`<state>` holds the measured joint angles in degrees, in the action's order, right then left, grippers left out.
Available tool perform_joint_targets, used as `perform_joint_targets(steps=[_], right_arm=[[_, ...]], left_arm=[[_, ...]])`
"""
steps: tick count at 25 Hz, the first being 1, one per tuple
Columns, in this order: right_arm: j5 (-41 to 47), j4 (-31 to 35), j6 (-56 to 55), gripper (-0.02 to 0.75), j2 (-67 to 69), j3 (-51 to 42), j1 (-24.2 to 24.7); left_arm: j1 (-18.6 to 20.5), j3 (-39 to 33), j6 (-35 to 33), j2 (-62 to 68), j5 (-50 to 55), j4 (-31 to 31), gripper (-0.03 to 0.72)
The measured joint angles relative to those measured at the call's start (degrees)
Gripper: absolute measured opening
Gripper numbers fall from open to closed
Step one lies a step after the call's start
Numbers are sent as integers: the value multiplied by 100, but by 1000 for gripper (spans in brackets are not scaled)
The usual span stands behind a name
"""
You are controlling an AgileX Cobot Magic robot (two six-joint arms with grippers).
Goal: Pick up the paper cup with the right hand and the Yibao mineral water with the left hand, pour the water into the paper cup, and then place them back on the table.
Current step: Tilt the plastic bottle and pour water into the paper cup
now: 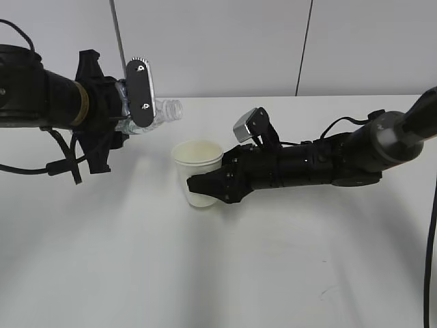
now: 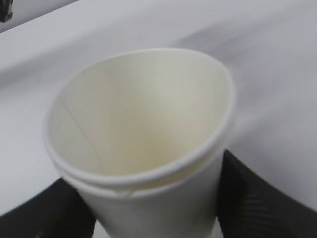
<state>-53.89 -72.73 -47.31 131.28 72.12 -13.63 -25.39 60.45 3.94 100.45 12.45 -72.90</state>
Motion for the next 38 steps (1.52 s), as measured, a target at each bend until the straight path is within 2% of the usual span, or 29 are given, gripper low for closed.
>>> perform_joint_targets(steps=[38], right_arm=[[21, -47, -33, 509, 0, 0, 0]], left_arm=[[-157, 120, -3, 0, 340, -1124, 389]])
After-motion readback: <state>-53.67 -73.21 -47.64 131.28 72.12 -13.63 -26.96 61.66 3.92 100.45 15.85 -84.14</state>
